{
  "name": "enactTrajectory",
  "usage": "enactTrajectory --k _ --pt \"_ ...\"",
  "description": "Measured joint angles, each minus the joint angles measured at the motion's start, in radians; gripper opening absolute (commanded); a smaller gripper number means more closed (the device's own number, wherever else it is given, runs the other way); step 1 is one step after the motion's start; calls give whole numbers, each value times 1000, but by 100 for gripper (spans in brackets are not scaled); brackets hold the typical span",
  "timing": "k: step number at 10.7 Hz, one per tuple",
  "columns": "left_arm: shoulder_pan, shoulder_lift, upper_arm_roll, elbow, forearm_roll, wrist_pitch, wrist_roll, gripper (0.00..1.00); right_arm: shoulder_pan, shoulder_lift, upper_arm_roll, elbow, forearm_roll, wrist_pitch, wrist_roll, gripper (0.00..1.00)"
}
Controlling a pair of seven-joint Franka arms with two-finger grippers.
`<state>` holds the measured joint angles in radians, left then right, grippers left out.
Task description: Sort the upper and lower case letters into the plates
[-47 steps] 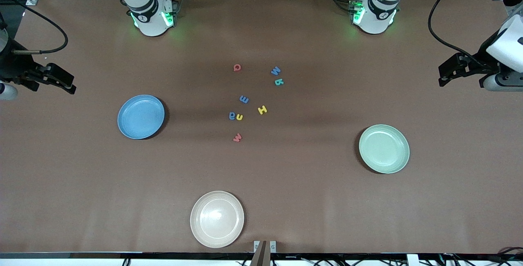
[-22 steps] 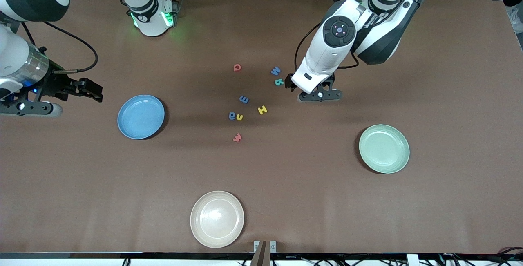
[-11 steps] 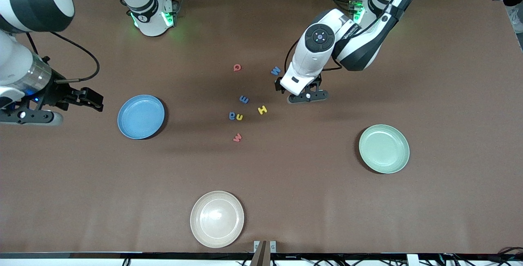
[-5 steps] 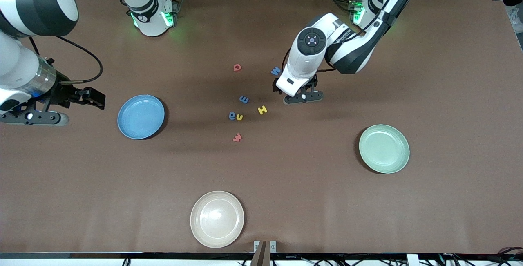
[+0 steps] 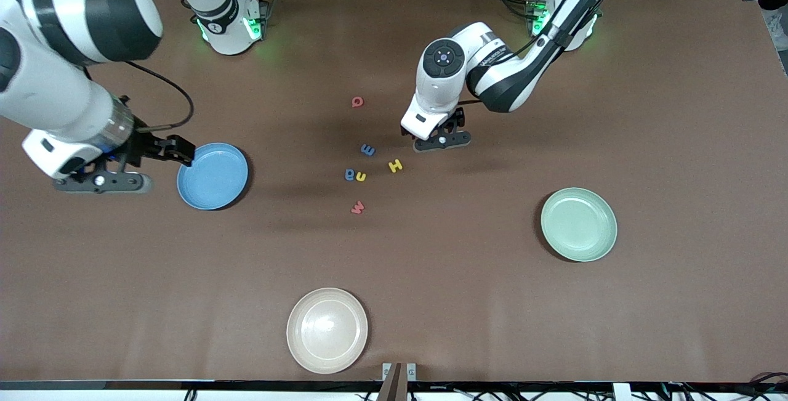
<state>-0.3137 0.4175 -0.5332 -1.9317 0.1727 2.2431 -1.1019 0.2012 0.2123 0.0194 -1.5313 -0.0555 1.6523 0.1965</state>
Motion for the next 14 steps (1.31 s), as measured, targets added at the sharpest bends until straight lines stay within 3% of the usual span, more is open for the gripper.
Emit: enactTrajectory --k 3,8,14 --pt "-22 43 -1 -3 82 31 -82 100 2 19 23 0 0 18 39 100" --pt "-40 55 -2 -3 85 39 -101 100 10 59 95 -45 0 89 178 100" --pt "-49 71 -2 -4 88 46 -110 100 50 188 169 -51 1 261 409 100"
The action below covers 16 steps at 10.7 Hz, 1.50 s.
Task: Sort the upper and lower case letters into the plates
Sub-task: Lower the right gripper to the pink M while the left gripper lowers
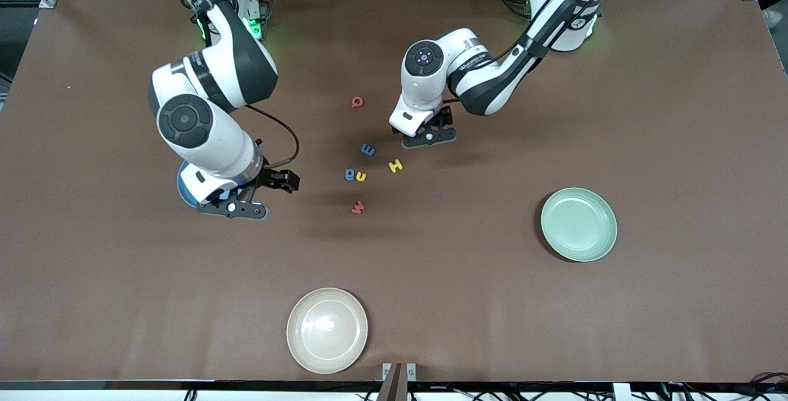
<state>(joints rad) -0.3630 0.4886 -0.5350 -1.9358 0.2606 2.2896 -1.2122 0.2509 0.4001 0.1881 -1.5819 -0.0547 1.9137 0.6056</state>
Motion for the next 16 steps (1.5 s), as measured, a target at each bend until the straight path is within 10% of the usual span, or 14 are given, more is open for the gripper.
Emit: enactTrajectory --k 7,16 --pt "-8 23 0 0 31 20 -23 100 53 129 55 34 -1 162 567 100" --pt "-25 80 -26 -118 203 127 -227 100 135 345 56 120 -37 308 733 100"
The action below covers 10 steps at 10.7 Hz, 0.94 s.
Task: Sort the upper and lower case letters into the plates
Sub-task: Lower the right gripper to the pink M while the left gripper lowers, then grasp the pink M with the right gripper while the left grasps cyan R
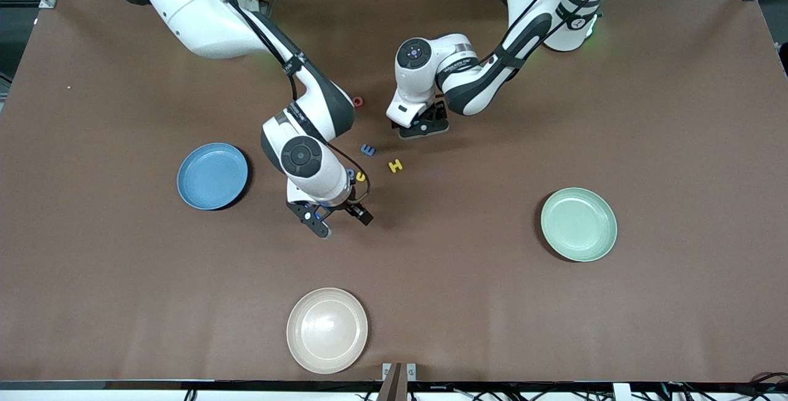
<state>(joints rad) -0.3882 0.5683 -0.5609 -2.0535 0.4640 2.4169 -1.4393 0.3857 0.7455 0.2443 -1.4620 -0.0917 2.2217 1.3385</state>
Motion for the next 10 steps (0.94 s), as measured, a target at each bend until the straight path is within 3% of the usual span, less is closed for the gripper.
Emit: enactTrajectory --k 3,6,8,10 --pt "0 2 0 -30 7 11 -20 100 0 46 -1 1 -26 38 -56 100" --pt "0 7 0 -31 7 30 -24 88 12 71 0 1 -31 47 -60 100" --pt "0 14 0 -32 11 38 -25 86 30 96 0 1 -32 70 -60 100" --pt "0 19 0 -34 17 39 -32 73 38 111 0 1 -33 87 -60 100"
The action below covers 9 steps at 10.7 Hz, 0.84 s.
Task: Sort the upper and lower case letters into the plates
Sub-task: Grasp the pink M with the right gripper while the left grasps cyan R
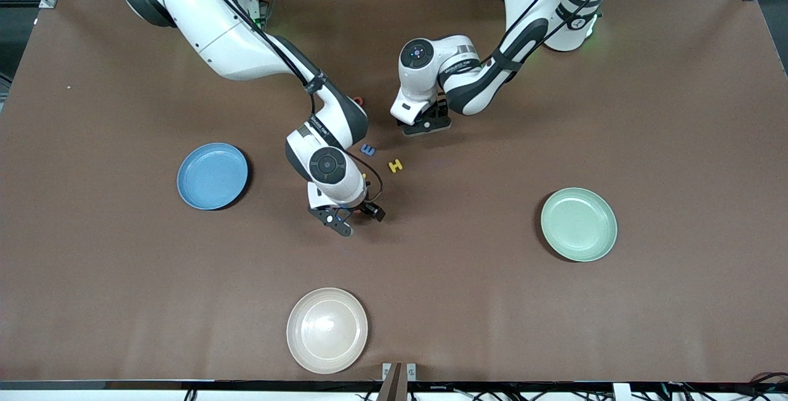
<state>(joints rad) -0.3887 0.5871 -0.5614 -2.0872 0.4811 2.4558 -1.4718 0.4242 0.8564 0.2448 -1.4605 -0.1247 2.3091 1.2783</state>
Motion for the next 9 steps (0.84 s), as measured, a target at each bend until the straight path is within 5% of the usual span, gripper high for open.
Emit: enactTrajectory --k 3,5,7,8,9 --pt "0 7 -2 0 26 13 -25 73 -2 0 -6 7 0 0 0 90" --pt "0 8 -3 0 27 15 -29 68 -4 0 -9 9 -3 0 0 69" --pt "0 9 -3 0 28 22 -30 37 -6 1 -10 9 -8 0 0 68" --pt "0 9 -4 0 28 27 -30 10 -8 2 -11 8 -10 -1 0 68" --pt "0 9 -8 -1 39 28 -31 0 -10 5 -12 7 -11 -1 0 68"
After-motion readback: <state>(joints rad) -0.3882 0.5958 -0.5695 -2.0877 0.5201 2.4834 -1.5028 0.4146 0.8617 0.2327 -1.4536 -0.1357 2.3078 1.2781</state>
